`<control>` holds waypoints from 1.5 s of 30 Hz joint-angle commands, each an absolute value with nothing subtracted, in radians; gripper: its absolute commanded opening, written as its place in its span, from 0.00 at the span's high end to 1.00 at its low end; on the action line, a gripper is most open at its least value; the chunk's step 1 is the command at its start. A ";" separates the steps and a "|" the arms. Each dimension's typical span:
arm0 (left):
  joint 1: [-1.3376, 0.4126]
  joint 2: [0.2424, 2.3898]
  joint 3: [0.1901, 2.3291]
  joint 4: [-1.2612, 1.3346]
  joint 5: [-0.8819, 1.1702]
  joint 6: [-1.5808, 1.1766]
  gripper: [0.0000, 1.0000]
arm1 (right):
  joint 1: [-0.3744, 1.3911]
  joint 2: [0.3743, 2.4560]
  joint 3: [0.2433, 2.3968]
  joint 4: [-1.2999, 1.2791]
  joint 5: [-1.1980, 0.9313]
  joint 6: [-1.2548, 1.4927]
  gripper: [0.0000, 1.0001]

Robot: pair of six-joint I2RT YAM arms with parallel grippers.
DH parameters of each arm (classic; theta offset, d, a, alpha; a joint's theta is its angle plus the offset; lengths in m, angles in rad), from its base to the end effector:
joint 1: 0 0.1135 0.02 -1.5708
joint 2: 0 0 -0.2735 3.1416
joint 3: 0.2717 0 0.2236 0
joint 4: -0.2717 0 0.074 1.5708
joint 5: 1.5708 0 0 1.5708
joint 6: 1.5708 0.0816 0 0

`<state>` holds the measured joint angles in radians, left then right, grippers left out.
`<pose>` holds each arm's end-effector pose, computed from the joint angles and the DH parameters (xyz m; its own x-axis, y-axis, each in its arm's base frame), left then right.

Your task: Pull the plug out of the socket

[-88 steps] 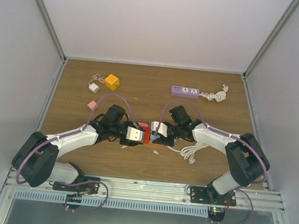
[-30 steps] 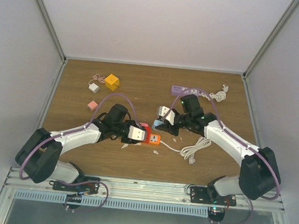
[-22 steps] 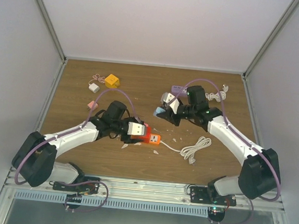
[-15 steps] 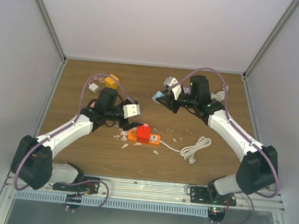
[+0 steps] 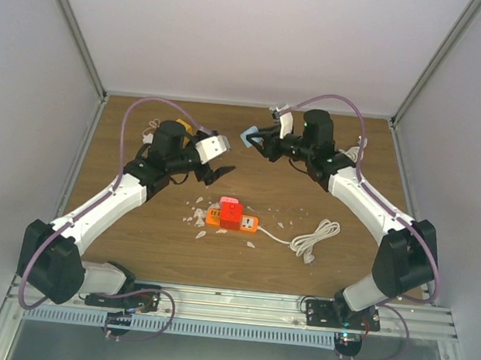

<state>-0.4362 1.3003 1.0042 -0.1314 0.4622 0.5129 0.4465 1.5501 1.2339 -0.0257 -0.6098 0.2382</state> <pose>0.2604 -0.1615 0.3106 0.0386 0.4666 -0.8836 0.8344 0.4715 0.2855 0.3140 0.2021 0.3298 -0.4922 -0.0212 -0.8702 -0.7455 0.5263 0.4089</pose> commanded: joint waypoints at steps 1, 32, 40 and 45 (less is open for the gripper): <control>-0.436 1.330 1.056 -0.031 0.397 0.461 0.15 | 0.439 1.580 1.266 0.088 -0.651 0.454 0.99; -0.479 1.373 1.064 -0.051 0.348 0.544 0.62 | 0.511 1.626 1.186 0.188 -0.778 0.540 0.52; -0.347 1.362 1.002 -0.156 0.469 0.566 0.64 | 0.494 1.587 1.202 0.060 -0.792 0.251 0.08; -0.220 1.426 0.992 -0.285 0.521 0.612 0.64 | 0.494 1.550 1.188 -0.065 -0.778 0.026 0.01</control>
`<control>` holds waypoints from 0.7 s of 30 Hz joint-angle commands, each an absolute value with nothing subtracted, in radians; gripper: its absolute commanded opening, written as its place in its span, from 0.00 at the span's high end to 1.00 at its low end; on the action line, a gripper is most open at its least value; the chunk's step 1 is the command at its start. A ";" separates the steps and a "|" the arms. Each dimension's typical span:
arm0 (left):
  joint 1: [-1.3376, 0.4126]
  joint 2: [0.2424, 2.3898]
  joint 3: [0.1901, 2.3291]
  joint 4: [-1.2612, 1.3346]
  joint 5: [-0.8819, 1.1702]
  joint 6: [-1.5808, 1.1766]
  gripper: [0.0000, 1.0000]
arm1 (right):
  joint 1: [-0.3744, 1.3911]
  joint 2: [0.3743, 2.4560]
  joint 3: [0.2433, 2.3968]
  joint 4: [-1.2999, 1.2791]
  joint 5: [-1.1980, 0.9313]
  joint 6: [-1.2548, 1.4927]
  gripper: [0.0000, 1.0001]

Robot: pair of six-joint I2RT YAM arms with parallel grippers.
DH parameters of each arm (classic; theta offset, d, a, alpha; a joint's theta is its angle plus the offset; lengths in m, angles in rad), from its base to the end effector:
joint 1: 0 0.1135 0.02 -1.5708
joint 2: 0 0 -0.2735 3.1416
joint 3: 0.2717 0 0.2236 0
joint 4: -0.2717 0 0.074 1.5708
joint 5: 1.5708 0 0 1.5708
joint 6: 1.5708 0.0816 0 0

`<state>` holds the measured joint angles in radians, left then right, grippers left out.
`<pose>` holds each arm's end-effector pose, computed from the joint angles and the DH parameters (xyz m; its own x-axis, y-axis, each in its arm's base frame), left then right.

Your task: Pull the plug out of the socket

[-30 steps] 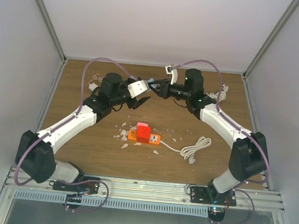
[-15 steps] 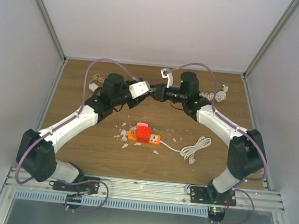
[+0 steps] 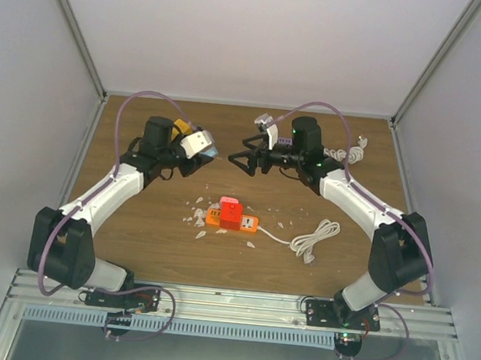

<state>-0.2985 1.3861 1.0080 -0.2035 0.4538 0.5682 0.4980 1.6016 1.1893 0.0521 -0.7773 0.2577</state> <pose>0.2908 -0.1269 0.2777 -0.1119 0.5405 -0.8339 0.8004 0.5463 0.2467 0.3008 0.2287 0.3090 -0.5332 -0.0831 -0.8419 -0.8079 0.3453 0.4775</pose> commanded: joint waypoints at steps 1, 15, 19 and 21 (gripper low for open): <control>-0.198 1.440 0.987 -0.300 0.519 0.617 0.64 | 0.494 1.543 1.186 -0.094 -0.772 -0.022 0.01; -0.024 1.767 1.085 -0.367 0.428 0.646 0.62 | 0.499 1.517 1.112 -0.359 -0.775 -0.409 0.00; -0.010 1.825 1.104 -0.358 0.393 0.637 0.61 | 0.511 1.509 1.054 -0.380 -0.750 -0.460 0.00; -0.004 1.847 1.112 -0.356 0.379 0.634 0.60 | 0.519 1.507 1.024 -0.388 -0.722 -0.494 0.01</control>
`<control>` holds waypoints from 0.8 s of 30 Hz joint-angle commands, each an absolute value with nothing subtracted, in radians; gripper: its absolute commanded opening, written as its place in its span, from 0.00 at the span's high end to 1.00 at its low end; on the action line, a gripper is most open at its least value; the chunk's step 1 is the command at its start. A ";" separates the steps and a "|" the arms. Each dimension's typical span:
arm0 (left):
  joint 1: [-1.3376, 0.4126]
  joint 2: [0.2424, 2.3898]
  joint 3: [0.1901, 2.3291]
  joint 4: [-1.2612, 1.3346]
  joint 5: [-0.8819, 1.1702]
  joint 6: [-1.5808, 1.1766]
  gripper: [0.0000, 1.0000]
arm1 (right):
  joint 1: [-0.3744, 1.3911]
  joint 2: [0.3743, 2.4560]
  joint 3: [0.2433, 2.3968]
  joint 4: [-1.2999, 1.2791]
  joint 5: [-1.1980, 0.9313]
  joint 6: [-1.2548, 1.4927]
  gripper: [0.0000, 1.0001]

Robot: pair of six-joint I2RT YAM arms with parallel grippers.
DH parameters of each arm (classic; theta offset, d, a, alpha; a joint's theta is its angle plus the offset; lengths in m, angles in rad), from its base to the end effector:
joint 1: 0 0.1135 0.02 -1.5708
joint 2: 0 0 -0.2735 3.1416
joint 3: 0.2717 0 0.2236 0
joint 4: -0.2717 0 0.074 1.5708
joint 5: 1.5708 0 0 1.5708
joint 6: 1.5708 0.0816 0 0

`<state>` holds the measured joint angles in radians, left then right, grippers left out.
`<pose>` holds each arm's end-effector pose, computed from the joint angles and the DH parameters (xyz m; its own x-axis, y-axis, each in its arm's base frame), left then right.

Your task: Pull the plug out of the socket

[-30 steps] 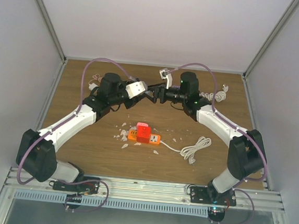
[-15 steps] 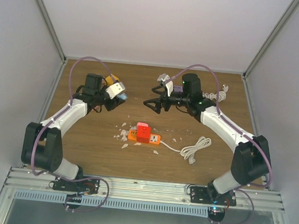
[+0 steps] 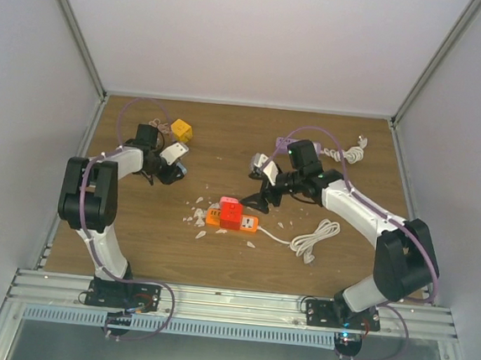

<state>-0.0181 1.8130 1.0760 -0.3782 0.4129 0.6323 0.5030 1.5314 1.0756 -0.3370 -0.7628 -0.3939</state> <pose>0.3502 -0.0391 0.1451 -0.6101 0.5525 -0.5679 0.6864 0.7266 -0.0306 0.2553 0.2048 0.2511 -0.2795 -0.4704 -0.8370 -0.9537 0.2372 0.1851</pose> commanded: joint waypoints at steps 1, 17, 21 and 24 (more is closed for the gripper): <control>-0.003 1.854 1.116 -0.355 0.374 0.634 0.59 | 0.522 1.505 1.007 -0.392 -0.704 -0.507 0.00; -0.003 1.758 1.107 -0.375 0.430 0.629 0.22 | 0.614 1.381 0.758 -0.400 -0.470 -0.609 0.06; -0.023 1.713 1.110 -0.411 0.514 0.642 0.27 | 0.659 1.361 0.707 -0.398 -0.446 -0.638 0.22; -0.053 1.720 1.111 -0.433 0.549 0.656 0.34 | 0.684 1.382 0.691 -0.399 -0.418 -0.644 0.45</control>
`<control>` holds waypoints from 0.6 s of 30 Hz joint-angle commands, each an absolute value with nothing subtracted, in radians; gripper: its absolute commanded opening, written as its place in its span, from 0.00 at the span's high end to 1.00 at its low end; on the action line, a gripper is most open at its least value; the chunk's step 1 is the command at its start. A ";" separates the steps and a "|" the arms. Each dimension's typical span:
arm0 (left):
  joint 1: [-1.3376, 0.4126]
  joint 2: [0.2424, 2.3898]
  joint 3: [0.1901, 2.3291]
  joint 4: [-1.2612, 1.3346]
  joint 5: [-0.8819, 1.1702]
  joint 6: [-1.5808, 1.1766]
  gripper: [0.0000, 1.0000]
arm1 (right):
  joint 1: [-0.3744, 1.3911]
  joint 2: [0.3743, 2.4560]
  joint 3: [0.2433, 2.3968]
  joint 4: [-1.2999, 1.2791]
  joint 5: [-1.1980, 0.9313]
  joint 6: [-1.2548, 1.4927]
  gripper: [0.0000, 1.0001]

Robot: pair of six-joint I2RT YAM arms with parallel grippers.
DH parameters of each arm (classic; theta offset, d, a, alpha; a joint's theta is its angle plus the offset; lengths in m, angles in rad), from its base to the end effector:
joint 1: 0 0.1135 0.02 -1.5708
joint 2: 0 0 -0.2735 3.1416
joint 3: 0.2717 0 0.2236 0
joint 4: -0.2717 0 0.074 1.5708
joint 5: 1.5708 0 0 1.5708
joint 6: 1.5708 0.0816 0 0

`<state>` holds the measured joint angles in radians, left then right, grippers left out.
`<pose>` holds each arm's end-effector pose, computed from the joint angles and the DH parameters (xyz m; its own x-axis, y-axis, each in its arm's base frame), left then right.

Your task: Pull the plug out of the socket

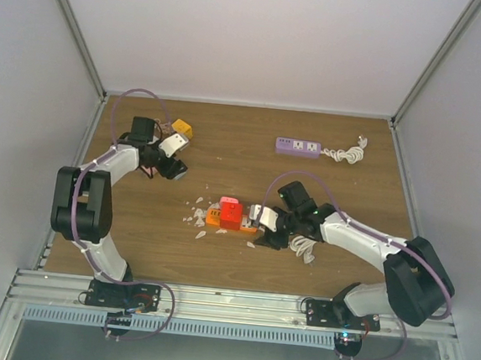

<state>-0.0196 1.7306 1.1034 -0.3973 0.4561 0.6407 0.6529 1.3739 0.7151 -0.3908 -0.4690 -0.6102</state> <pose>0.3489 -0.0428 0.1799 -0.5376 0.5473 -0.6415 0.7082 0.7060 0.0088 0.1735 0.1791 0.1700 -0.1516 -0.7594 -0.6327 -0.9853 0.1668 0.0359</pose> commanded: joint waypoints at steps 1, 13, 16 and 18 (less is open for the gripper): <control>-0.063 1.727 1.111 -0.444 0.559 0.663 0.36 | 0.690 1.391 0.691 -0.404 -0.415 -0.644 0.50; -0.197 1.786 1.043 -0.440 0.590 0.678 0.46 | 0.684 1.449 0.640 -0.366 -0.302 -0.668 0.69; -0.231 1.816 1.033 -0.428 0.563 0.678 0.48 | 0.657 1.495 0.639 -0.349 -0.284 -0.680 0.71; -0.247 1.825 1.025 -0.426 0.555 0.684 0.49 | 0.635 1.523 0.646 -0.338 -0.275 -0.687 0.73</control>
